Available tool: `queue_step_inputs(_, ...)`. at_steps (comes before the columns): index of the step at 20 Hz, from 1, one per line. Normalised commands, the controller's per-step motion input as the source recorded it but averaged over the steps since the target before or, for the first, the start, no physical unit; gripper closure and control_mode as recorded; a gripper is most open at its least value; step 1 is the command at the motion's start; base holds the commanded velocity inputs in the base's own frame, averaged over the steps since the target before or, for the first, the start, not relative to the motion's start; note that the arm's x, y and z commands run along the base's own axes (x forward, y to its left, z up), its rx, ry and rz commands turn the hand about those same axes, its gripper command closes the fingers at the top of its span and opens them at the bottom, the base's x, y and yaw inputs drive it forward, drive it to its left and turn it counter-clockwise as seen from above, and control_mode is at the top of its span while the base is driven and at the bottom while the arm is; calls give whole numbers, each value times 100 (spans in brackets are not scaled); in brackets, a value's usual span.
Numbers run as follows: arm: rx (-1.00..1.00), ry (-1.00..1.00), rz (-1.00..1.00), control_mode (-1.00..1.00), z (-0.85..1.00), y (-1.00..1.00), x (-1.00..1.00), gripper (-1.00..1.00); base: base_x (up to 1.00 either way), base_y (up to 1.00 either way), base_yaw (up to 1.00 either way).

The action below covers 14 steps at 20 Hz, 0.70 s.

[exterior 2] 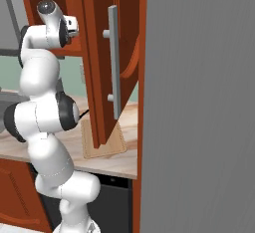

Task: Pick the bread, place it on the cutting board, pick the jam, place it on the counter, and close the cabinet.

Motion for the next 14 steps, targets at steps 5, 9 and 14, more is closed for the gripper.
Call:
queue_step_inputs(5, 0, 0, 3, -100, 0, 0, -1, 100, 0, 0, 0)
queue_step_inputs(9, 0, 0, 1, -100, 0, 0, -25, 100, 0, 0, 0)
queue_step_inputs(14, 0, 0, 0, -100, 0, -3, -40, 100, 0, 0, 0)
